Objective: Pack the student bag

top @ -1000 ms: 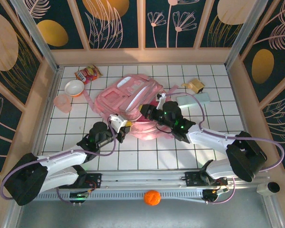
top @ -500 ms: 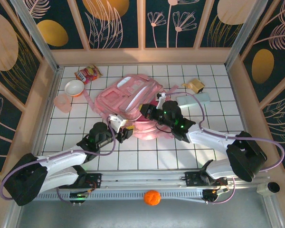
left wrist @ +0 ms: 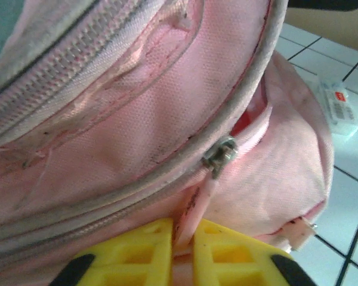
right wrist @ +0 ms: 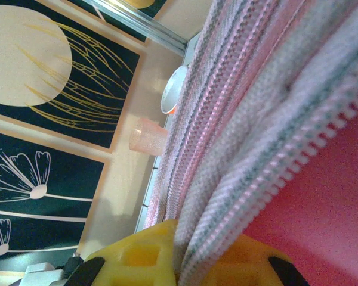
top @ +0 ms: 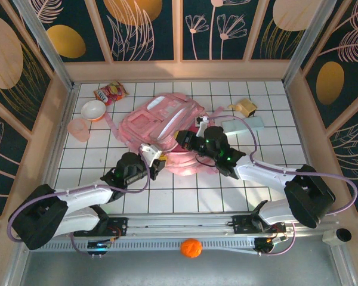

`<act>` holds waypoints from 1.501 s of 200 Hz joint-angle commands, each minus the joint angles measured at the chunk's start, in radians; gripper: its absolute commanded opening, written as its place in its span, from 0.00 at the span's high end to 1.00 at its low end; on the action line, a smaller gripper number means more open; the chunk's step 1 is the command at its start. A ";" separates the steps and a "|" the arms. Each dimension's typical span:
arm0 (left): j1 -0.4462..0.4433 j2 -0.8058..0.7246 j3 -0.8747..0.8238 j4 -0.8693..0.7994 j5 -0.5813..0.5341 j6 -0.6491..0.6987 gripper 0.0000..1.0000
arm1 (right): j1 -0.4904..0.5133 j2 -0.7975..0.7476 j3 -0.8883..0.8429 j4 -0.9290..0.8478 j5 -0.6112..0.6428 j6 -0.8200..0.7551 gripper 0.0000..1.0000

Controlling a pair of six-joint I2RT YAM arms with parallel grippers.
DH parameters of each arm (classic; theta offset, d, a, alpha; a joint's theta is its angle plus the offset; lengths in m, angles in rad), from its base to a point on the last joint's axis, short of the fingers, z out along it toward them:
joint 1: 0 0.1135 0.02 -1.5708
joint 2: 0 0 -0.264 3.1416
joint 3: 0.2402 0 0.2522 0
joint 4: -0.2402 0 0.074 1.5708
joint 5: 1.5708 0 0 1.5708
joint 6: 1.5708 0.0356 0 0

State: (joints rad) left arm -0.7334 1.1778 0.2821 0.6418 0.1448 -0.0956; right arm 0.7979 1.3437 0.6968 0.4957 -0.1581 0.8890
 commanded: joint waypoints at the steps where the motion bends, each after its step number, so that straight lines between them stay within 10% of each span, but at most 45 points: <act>1: -0.007 -0.045 0.024 0.036 0.068 0.020 0.95 | 0.000 -0.019 0.056 0.097 -0.011 -0.022 1.00; 47: -0.006 -0.093 0.004 0.003 0.059 0.052 1.00 | 0.000 -0.003 0.064 0.101 -0.018 -0.024 1.00; 61: -0.007 -0.088 0.005 0.003 0.015 0.032 0.84 | 0.000 -0.002 0.064 0.103 -0.022 -0.021 1.00; 116: -0.007 -0.011 0.036 0.059 0.050 0.002 0.78 | 0.001 0.005 0.072 0.116 -0.035 -0.017 1.00; 181: -0.001 -0.006 0.077 -0.057 -0.132 -0.090 1.00 | -0.001 -0.025 0.070 0.088 -0.028 -0.030 1.00; 300: 0.361 -0.052 0.044 -0.190 -0.315 -0.321 1.00 | -0.068 -0.220 0.110 -0.070 -0.121 -0.063 1.00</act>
State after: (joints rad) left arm -0.4614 1.0634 0.3084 0.4545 -0.0208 -0.3286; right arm 0.7414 1.2140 0.7437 0.3462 -0.2695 0.8463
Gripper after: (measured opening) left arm 0.052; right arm 0.079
